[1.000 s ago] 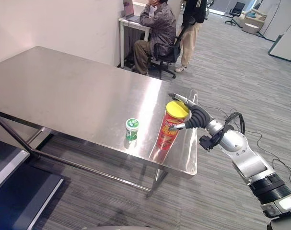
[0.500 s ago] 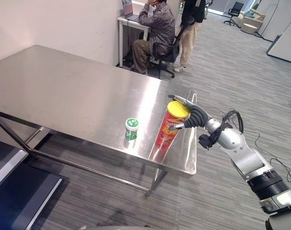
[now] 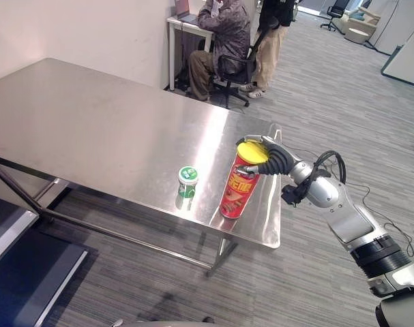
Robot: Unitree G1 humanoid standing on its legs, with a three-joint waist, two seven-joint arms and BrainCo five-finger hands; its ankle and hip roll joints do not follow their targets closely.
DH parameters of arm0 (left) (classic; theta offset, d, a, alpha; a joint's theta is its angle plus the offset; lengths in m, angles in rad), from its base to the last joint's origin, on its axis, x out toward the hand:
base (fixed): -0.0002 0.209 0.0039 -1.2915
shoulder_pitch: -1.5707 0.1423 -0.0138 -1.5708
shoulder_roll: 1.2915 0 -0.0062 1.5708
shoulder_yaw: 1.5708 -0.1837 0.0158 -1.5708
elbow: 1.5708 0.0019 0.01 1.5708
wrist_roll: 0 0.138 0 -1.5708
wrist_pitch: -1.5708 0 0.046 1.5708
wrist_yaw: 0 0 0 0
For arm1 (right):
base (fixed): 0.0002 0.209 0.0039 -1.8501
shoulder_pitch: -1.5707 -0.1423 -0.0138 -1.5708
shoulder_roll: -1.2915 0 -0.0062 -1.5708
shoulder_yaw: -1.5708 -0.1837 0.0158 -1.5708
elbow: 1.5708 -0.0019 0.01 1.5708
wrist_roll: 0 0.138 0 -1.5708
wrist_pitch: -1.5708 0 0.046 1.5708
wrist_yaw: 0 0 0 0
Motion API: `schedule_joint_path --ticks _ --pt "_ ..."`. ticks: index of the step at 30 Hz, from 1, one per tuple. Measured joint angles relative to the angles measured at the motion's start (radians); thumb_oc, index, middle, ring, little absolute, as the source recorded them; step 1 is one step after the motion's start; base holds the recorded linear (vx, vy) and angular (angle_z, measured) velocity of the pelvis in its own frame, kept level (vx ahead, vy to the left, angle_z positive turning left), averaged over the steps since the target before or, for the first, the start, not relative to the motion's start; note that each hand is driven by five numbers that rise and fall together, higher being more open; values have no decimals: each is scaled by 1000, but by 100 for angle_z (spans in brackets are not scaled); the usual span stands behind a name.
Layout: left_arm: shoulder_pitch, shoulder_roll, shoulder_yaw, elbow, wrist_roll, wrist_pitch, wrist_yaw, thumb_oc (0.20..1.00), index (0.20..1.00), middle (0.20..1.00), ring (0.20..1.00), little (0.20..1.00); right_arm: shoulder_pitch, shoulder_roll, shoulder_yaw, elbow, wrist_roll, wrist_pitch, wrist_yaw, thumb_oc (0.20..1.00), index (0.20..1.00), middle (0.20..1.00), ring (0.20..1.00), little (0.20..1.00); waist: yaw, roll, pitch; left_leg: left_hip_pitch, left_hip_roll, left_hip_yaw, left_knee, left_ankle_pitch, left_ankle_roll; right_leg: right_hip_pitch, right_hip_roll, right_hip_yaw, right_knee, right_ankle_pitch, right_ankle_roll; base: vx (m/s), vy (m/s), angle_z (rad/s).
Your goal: Put the goods on the table back onto the shelves and tidy them up.
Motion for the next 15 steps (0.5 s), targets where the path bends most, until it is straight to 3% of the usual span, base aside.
schedule_joint_path --ticks 9,12,15 --pt "-3 0 0 -18 7 -3 29 1000 1000 1000 1000 1000 9 22 -23 12 -73 0 -45 200 200 200 200 200 -2 4 3 1 0 1 0 0 -1 0 0 1 0 0 0 0 4 0" --pt "-5 0 0 -29 44 -4 40 1000 1000 1000 1000 1000 62 31 -100 8 -205 4 -109 200 200 200 200 200 0 10 8 2 -2 1 -1 1 3 0 -2 0 0 0 0 4 66 1" --pt "-5 -4 -1 -37 91 -2 51 1000 1000 1000 1000 1000 120 67 -274 -9 -376 51 -215 200 200 200 200 200 -7 33 25 4 -9 0 -4 2 7 0 -8 0 5 1 -1 -40 104 -3"
